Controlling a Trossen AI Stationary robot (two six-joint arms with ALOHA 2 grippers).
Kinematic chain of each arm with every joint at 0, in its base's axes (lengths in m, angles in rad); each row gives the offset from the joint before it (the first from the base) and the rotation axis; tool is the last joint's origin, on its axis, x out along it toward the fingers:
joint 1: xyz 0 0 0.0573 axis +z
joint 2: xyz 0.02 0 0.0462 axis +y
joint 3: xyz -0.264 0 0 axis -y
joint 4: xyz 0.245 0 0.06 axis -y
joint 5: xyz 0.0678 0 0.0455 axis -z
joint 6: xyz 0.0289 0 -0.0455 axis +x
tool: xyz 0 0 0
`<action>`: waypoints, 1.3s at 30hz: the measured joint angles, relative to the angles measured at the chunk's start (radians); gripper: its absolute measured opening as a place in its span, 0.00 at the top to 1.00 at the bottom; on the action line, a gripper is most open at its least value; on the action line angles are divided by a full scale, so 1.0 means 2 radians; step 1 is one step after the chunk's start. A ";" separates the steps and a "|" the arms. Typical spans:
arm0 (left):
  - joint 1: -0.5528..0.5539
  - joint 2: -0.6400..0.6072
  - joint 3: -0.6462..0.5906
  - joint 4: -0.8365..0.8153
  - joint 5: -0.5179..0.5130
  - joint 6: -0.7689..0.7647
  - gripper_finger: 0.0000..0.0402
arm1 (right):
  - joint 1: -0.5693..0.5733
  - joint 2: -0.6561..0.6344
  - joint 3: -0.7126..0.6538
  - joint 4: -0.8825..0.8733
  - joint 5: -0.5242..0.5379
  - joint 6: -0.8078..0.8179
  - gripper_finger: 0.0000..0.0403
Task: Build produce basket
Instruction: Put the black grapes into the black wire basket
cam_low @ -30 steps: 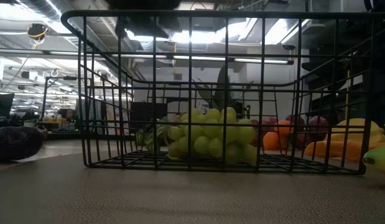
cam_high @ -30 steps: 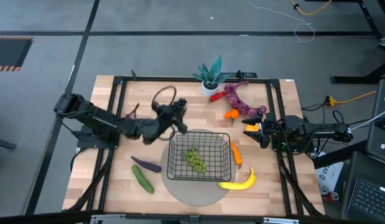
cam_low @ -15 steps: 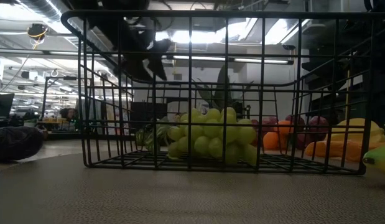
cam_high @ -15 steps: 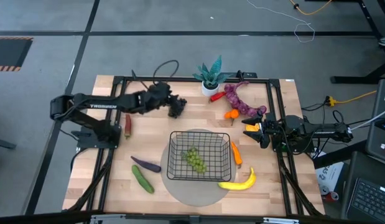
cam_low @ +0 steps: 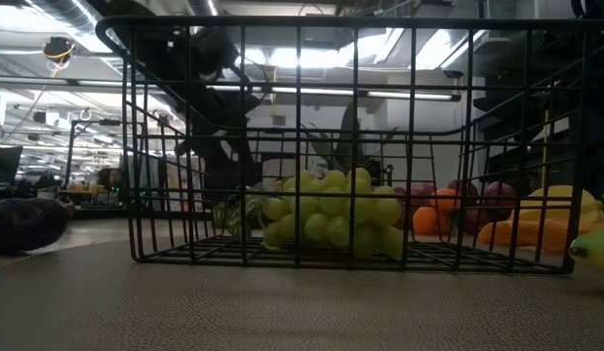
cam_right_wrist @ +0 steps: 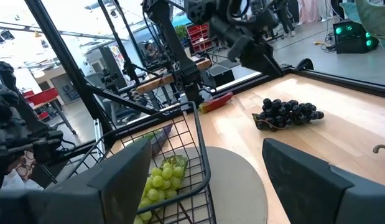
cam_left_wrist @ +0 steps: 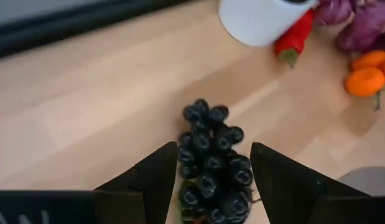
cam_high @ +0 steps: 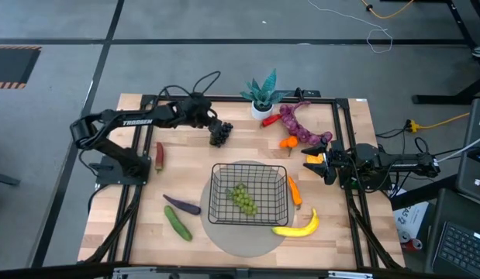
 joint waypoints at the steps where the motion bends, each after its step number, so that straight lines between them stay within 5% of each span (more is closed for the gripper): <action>1: 0.000 0.006 0.000 0.001 0.001 0.000 0.50 | 0.000 0.000 0.000 0.000 0.000 0.000 0.23; 30: -0.041 0.136 0.001 0.027 -0.008 0.037 0.51 | 0.000 0.000 0.000 0.000 -0.001 0.016 0.23; 34: -0.050 0.136 0.001 0.034 -0.026 0.042 0.62 | 0.000 0.000 0.000 0.000 -0.001 0.016 0.23; 39: -0.063 0.124 -0.001 0.053 -0.083 0.047 0.91 | 0.000 0.000 0.000 0.000 -0.001 0.015 0.23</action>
